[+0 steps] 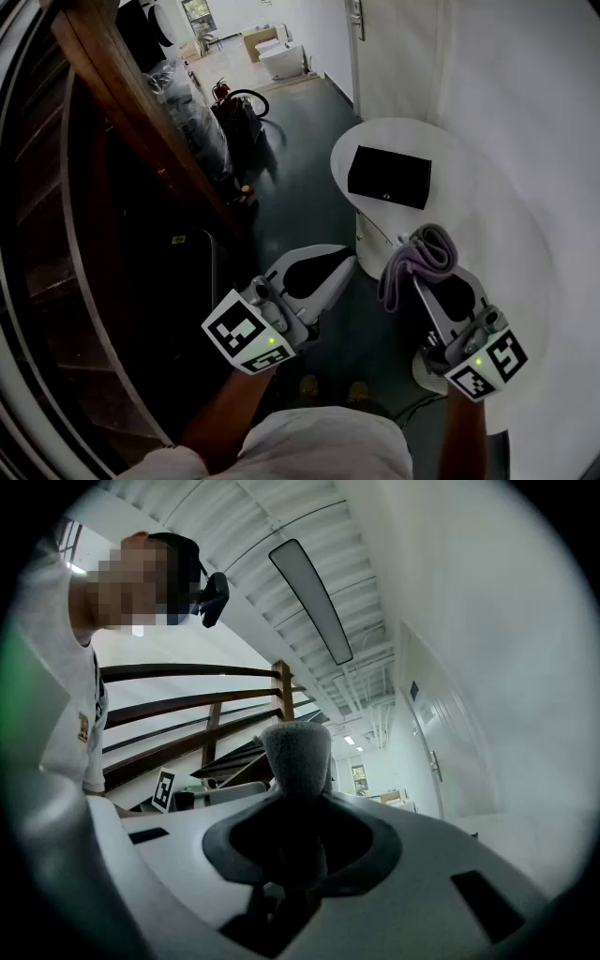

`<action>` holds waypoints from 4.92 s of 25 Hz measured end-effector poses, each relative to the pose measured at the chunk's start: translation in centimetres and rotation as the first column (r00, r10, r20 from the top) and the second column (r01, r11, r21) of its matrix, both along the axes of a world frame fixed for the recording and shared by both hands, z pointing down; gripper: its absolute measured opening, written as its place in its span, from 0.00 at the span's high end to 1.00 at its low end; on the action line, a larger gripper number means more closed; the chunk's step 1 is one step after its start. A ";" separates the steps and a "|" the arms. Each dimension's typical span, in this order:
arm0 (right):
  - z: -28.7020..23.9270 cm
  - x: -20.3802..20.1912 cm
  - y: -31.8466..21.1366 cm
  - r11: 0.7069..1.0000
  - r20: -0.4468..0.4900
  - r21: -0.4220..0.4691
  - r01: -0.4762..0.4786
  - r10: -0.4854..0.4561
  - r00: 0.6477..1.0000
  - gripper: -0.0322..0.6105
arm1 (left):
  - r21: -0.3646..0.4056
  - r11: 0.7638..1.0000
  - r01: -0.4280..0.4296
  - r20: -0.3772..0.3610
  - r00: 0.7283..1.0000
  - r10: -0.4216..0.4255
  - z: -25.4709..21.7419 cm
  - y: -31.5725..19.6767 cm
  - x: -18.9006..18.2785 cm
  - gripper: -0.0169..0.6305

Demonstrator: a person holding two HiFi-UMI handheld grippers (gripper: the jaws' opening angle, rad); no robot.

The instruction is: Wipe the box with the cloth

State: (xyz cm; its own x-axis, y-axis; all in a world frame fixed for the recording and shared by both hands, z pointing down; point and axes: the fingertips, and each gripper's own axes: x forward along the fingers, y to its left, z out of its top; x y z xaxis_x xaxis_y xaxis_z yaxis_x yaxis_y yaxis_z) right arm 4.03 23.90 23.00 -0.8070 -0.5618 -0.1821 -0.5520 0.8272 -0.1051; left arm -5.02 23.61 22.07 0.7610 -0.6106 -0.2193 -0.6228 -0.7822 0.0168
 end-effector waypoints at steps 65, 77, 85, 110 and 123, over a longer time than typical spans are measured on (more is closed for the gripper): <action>1.0 -4.5 -27.5 0.969 -0.107 -0.026 -0.247 0.243 0.964 0.80 | 0.002 0.995 -0.102 0.062 0.993 0.102 3.2 -31.0 -5.5 0.95; 2.2 -2.3 -31.5 0.966 -0.145 -0.062 -0.251 0.240 0.960 0.80 | -0.068 0.995 -0.075 0.082 0.993 0.080 5.2 -35.0 -4.2 0.95; 3.9 1.5 -35.6 0.966 -0.169 -0.081 -0.246 0.230 0.958 0.80 | -0.114 0.993 -0.027 0.148 0.988 0.044 7.8 -38.8 -2.2 0.95; 13.1 9.4 -43.4 0.908 -0.343 -0.233 -0.348 0.258 0.903 0.80 | -0.417 0.896 0.156 0.390 0.921 0.021 19.9 -47.8 -3.2 0.95; 20.0 14.6 -44.9 0.833 -0.434 -0.329 -0.445 0.285 0.855 0.80 | -0.575 0.789 0.217 0.429 0.901 0.065 24.4 -48.5 -3.6 0.80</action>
State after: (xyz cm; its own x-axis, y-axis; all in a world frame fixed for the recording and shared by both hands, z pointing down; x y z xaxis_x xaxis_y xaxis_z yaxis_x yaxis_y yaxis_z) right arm 18.66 -20.95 43.05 -0.4888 -0.7844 0.3819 -0.8678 0.4821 -0.1205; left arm -8.65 -24.92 46.51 0.6353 -0.5662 0.5252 -0.7372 -0.6472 0.1941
